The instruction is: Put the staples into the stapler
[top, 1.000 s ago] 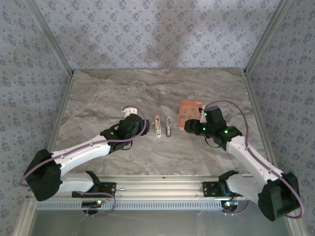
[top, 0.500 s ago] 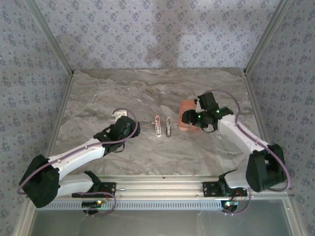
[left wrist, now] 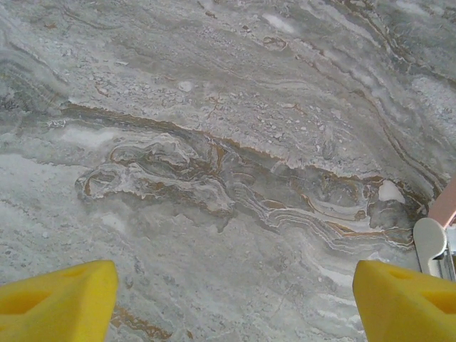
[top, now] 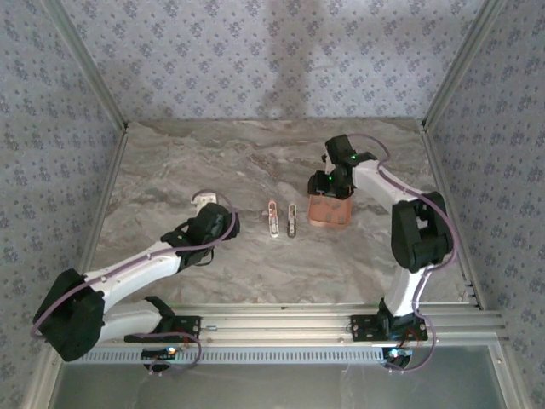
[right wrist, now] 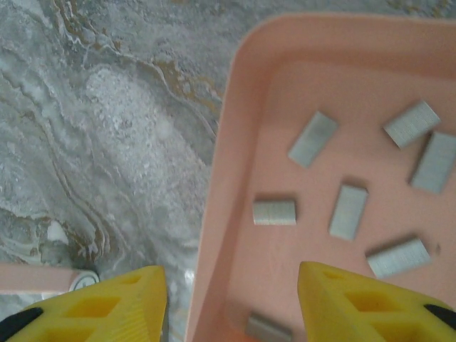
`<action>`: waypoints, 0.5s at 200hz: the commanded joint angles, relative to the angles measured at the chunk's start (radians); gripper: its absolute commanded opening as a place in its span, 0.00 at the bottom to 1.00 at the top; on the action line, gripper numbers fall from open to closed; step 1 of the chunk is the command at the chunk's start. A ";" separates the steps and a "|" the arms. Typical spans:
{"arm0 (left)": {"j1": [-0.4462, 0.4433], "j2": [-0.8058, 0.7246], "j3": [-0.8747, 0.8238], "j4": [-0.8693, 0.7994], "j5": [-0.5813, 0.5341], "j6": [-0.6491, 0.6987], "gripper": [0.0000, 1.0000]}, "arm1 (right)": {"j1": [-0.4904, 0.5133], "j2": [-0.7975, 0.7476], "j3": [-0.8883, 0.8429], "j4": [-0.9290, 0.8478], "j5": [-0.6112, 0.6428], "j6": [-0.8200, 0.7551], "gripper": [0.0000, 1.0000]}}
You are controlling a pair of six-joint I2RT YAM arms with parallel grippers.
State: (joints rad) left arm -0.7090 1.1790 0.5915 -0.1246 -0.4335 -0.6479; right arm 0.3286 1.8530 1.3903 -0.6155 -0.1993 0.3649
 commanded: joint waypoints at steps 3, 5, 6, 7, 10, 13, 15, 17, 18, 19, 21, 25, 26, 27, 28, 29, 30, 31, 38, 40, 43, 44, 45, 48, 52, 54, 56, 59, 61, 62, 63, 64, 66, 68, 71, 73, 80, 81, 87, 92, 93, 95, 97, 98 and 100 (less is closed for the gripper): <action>0.006 0.027 0.044 -0.004 0.001 0.016 0.85 | -0.003 0.076 0.072 -0.048 -0.034 -0.048 0.51; 0.006 0.029 0.045 -0.005 0.000 0.016 0.86 | -0.003 0.081 0.078 -0.050 -0.034 -0.050 0.51; 0.006 0.030 0.046 -0.006 -0.001 0.015 0.86 | -0.003 0.084 0.080 -0.051 -0.033 -0.052 0.51; 0.007 0.031 0.046 -0.007 -0.001 0.016 0.86 | -0.004 0.087 0.082 -0.052 -0.033 -0.053 0.51; 0.007 0.033 0.049 -0.008 -0.002 0.015 0.86 | -0.004 0.095 0.087 -0.053 -0.033 -0.056 0.51; 0.006 0.036 0.050 -0.009 -0.003 0.016 0.86 | -0.004 0.100 0.092 -0.054 -0.032 -0.059 0.51; 0.007 0.038 0.051 -0.009 -0.003 0.016 0.86 | -0.005 0.105 0.094 -0.053 -0.031 -0.060 0.50; 0.007 0.040 0.051 -0.010 -0.003 0.015 0.86 | -0.004 0.107 0.095 -0.052 -0.030 -0.060 0.50; 0.006 0.040 0.051 -0.010 -0.002 0.015 0.85 | -0.004 0.109 0.096 -0.051 -0.028 -0.061 0.50; 0.006 0.041 0.051 -0.009 -0.004 0.015 0.86 | -0.005 0.110 0.097 -0.051 -0.027 -0.061 0.50; 0.006 0.043 0.051 -0.009 -0.004 0.015 0.86 | -0.004 0.114 0.097 -0.049 -0.027 -0.061 0.50; 0.008 0.046 0.051 -0.008 -0.005 0.013 0.86 | -0.005 0.119 0.098 -0.044 -0.025 -0.062 0.50; 0.007 0.047 0.051 -0.008 -0.006 0.013 0.86 | -0.005 0.120 0.098 -0.043 -0.023 -0.063 0.49; 0.007 0.049 0.051 -0.008 -0.007 0.013 0.86 | -0.006 0.123 0.098 -0.043 -0.022 -0.064 0.49; 0.007 0.049 0.051 -0.007 -0.008 0.012 0.86 | -0.005 0.124 0.098 -0.043 -0.021 -0.064 0.49; 0.007 0.049 0.050 -0.006 -0.008 0.012 0.85 | -0.005 0.125 0.098 -0.042 -0.020 -0.066 0.49; 0.007 0.050 0.050 -0.004 -0.008 0.011 0.86 | -0.005 0.126 0.098 -0.041 -0.019 -0.066 0.49; 0.007 0.051 0.050 -0.004 -0.008 0.010 0.86 | -0.005 0.126 0.098 -0.041 -0.019 -0.066 0.49; 0.008 0.055 0.048 -0.004 -0.014 0.008 0.86 | -0.007 0.139 0.100 -0.041 -0.013 -0.069 0.48; 0.008 0.057 0.047 -0.004 -0.013 0.008 0.86 | -0.007 0.142 0.101 -0.042 -0.012 -0.069 0.47; 0.008 0.059 0.048 -0.004 -0.013 0.008 0.86 | -0.009 0.146 0.102 -0.043 -0.011 -0.070 0.47; 0.009 0.059 0.047 -0.005 -0.013 0.008 0.86 | -0.009 0.146 0.102 -0.043 -0.011 -0.070 0.47; 0.009 0.059 0.048 -0.005 -0.013 0.007 0.86 | -0.009 0.149 0.102 -0.043 -0.011 -0.069 0.47; 0.008 0.060 0.048 -0.007 -0.014 0.007 0.86 | -0.009 0.153 0.101 -0.043 -0.010 -0.070 0.46; 0.008 0.062 0.048 -0.006 -0.013 0.007 0.86 | -0.009 0.157 0.100 -0.043 -0.009 -0.070 0.46; 0.009 0.062 0.048 -0.007 -0.013 0.007 0.86 | -0.010 0.157 0.100 -0.044 -0.009 -0.070 0.46; 0.009 0.061 0.048 -0.007 -0.013 0.007 0.86 | -0.010 0.159 0.098 -0.043 -0.009 -0.072 0.45; 0.009 0.063 0.047 -0.007 -0.012 0.009 0.86 | -0.010 0.161 0.096 -0.042 -0.008 -0.072 0.45; 0.009 0.064 0.047 -0.005 -0.011 0.008 0.86 | -0.010 0.161 0.095 -0.041 -0.007 -0.071 0.44; 0.009 0.065 0.047 -0.006 -0.011 0.009 0.86 | -0.009 0.161 0.094 -0.041 -0.007 -0.071 0.44; 0.009 0.065 0.047 -0.005 -0.009 0.010 0.86 | -0.009 0.161 0.092 -0.038 -0.006 -0.072 0.44; 0.009 0.066 0.046 -0.005 -0.009 0.011 0.86 | -0.008 0.161 0.090 -0.038 -0.005 -0.073 0.44; 0.010 0.066 0.046 -0.004 -0.006 0.013 0.86 | -0.008 0.161 0.088 -0.037 -0.002 -0.073 0.44; 0.012 0.068 0.046 -0.003 -0.005 0.015 0.86 | -0.008 0.161 0.088 -0.037 -0.001 -0.073 0.44; 0.014 0.070 0.046 -0.001 -0.001 0.019 0.86 | -0.009 0.160 0.082 -0.033 0.003 -0.073 0.43; 0.014 0.071 0.046 0.000 0.002 0.022 0.86 | -0.009 0.158 0.078 -0.032 0.005 -0.071 0.43; 0.018 0.076 0.050 -0.001 0.012 0.032 0.86 | -0.008 0.153 0.063 -0.028 0.009 -0.065 0.42; 0.018 0.077 0.051 -0.001 0.013 0.033 0.86 | -0.008 0.153 0.063 -0.028 0.009 -0.065 0.42; 0.020 0.081 0.055 -0.004 0.019 0.041 0.86 | -0.008 0.148 0.052 -0.026 0.011 -0.059 0.42; 0.022 0.082 0.058 -0.009 0.019 0.050 0.86 | -0.009 0.143 0.043 -0.028 0.012 -0.055 0.41; 0.022 0.083 0.059 -0.010 0.019 0.051 0.86 | -0.008 0.142 0.041 -0.028 0.013 -0.054 0.41; 0.022 0.083 0.062 -0.012 0.017 0.051 0.86 | -0.009 0.140 0.038 -0.029 0.014 -0.054 0.41; 0.022 0.083 0.062 -0.013 0.017 0.053 0.86 | -0.009 0.139 0.036 -0.031 0.016 -0.051 0.41; 0.022 0.083 0.063 -0.014 0.016 0.054 0.86 | -0.009 0.137 0.034 -0.032 0.019 -0.052 0.40; 0.022 0.084 0.063 -0.015 0.016 0.055 0.86 | -0.008 0.137 0.034 -0.033 0.021 -0.051 0.40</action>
State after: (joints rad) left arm -0.6991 1.2514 0.6132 -0.1249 -0.4301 -0.6331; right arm 0.3267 2.0029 1.4578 -0.6201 -0.2134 0.3157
